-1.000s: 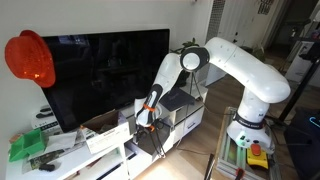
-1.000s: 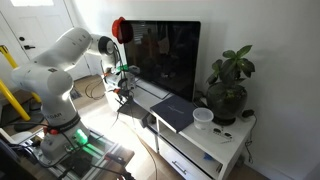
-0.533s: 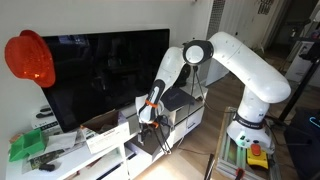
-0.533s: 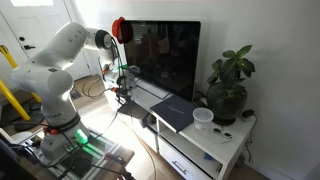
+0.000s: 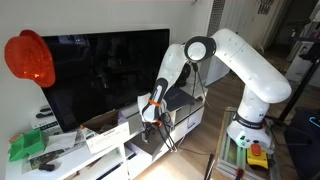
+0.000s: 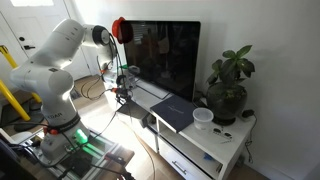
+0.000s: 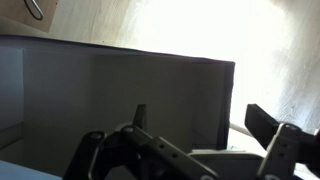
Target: Put the grey box in the bottom middle shelf
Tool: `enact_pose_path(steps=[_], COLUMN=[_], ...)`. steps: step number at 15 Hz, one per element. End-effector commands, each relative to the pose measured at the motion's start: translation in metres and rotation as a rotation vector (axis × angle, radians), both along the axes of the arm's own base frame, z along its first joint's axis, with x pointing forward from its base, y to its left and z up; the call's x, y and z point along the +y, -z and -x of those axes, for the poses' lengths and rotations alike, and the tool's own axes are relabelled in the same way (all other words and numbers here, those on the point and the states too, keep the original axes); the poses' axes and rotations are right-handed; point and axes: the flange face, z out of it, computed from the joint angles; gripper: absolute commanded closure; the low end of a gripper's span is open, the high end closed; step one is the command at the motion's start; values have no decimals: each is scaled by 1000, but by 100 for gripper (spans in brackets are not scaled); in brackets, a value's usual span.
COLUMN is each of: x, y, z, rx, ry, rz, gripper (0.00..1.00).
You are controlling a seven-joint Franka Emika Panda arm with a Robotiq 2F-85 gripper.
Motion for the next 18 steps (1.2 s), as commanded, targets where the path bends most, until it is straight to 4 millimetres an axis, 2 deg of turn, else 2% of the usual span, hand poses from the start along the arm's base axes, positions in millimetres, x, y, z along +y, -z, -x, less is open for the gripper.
enact_pose_path(steps=[1,7,12,15,18], x=[0,-24,-29,-33,-47], y=[0,18,30,23,12], z=[-1,22,48,64,79], rx=[1,-112,-208,-224,-240], ry=[0,-54,-103,-90,-70], rz=[0,40,22,16,33], gripper=[0,0,0,0,0])
